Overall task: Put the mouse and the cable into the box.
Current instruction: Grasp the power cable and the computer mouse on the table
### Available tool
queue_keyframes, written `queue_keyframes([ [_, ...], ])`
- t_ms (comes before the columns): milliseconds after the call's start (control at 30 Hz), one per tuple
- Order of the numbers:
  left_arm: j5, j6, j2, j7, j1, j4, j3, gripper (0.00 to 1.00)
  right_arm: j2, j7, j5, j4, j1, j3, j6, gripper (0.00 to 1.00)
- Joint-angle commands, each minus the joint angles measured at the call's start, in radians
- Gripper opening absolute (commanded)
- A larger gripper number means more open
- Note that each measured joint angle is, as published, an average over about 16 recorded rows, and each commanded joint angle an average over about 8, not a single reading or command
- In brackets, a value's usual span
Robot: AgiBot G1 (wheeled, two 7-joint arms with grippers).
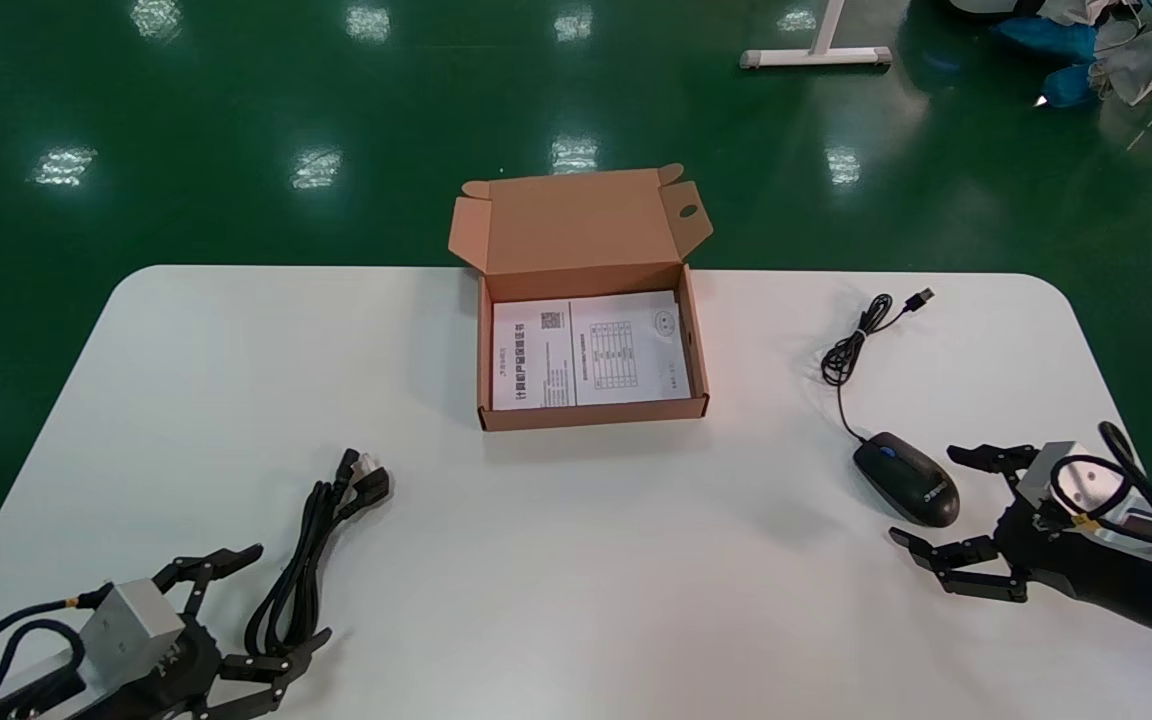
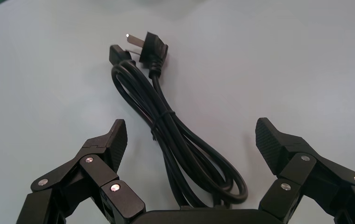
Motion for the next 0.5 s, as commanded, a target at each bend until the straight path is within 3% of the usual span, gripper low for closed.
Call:
queue_keyframes([
  [33, 0.0, -0.001, 0.002, 0.007, 0.007, 0.0, -0.003, 1.0, -0.01, -0.011, -0.004, -0.018, 0.007, -0.003, 0.001, 1.0],
  [500, -0.01, -0.022, 0.011, 0.02, 0.047, -0.001, -0.024, 1.0, -0.051, -0.076, -0.018, -0.121, 0.072, -0.005, 0.005, 1.0],
])
